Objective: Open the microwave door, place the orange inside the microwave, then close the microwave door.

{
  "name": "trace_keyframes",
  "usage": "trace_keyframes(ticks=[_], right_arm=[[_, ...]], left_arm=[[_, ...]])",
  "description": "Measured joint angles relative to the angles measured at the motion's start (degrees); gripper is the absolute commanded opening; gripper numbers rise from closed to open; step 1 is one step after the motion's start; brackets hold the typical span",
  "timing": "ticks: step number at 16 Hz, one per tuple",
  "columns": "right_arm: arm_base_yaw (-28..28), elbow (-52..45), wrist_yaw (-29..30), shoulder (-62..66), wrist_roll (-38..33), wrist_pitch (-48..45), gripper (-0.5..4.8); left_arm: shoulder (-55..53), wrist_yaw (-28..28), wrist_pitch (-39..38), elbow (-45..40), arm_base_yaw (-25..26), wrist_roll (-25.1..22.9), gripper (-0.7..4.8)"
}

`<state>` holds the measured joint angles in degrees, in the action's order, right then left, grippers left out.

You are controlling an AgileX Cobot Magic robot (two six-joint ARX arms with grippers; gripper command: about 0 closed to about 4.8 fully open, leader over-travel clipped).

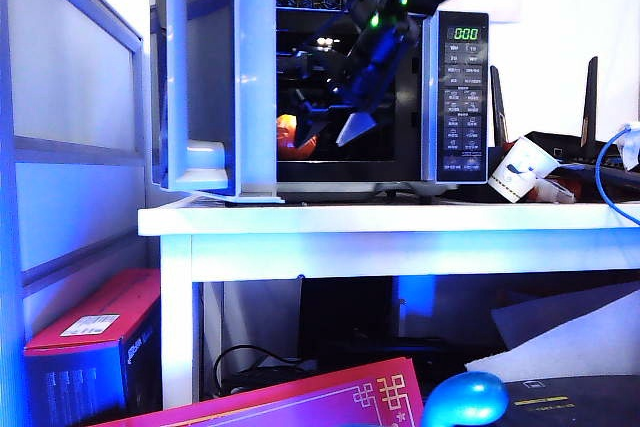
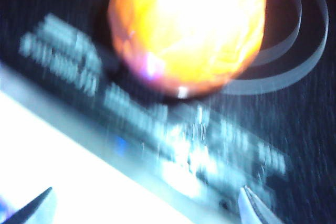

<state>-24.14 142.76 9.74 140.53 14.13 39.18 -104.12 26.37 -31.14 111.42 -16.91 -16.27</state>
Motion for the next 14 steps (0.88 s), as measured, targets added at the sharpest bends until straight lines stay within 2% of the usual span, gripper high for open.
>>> trace_keyframes(ticks=[5,14], right_arm=[[0.00,0.04,-2.29,-3.56,3.72,9.55,4.79],[-0.02,0.11,0.57,-4.85,3.76,9.53,4.79]], left_arm=[[0.20,0.24,0.46,-0.02,0.00,0.00,-0.05],[1.44,0.87,0.00,-0.63,0.00,0.33,-0.05]])
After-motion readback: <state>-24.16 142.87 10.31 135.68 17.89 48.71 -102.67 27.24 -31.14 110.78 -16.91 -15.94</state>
